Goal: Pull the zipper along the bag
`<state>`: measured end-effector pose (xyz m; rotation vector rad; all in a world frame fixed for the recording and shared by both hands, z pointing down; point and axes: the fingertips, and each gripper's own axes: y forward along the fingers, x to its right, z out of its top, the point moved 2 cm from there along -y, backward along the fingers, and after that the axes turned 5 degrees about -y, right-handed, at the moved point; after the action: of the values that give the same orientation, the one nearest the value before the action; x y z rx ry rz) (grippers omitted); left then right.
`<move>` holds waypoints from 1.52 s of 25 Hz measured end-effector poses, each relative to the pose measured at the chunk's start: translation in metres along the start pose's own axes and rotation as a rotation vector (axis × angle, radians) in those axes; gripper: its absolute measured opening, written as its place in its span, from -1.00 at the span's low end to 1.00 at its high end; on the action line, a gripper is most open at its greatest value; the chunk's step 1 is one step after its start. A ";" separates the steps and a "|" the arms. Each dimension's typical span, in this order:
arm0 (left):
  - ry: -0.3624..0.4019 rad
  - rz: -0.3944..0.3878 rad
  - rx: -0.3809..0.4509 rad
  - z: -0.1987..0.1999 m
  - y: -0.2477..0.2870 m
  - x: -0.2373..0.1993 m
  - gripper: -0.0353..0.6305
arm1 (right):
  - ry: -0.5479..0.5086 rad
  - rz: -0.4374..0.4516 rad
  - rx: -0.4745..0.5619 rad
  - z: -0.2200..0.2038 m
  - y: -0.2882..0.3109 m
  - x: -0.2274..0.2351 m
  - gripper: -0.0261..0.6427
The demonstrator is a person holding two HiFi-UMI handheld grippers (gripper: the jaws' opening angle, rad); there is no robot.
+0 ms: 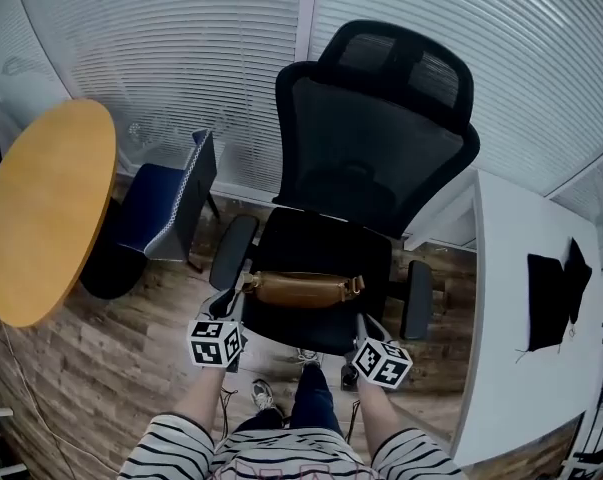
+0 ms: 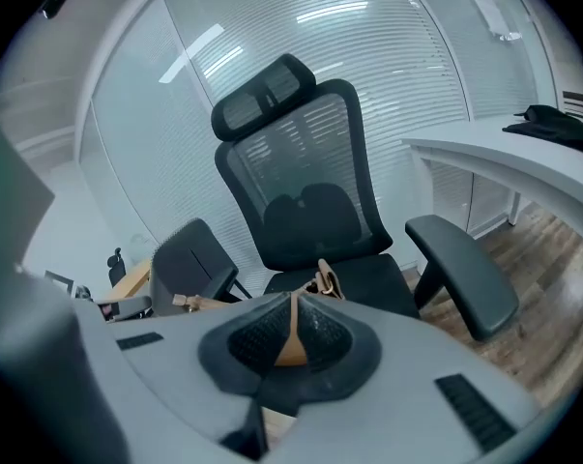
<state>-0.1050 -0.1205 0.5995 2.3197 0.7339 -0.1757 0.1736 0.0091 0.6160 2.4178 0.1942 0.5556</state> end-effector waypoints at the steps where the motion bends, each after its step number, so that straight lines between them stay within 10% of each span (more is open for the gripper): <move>1: 0.009 -0.002 0.018 0.005 -0.007 0.001 -0.75 | 0.002 0.008 0.014 0.004 -0.004 -0.005 -0.81; 38: 0.244 -0.111 0.376 0.098 -0.227 0.065 -0.80 | -0.069 0.257 0.441 0.089 -0.175 -0.146 -0.83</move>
<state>-0.1684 -0.0174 0.3745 2.6899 1.0257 -0.0861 0.0813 0.0565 0.3944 2.9113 -0.0311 0.5904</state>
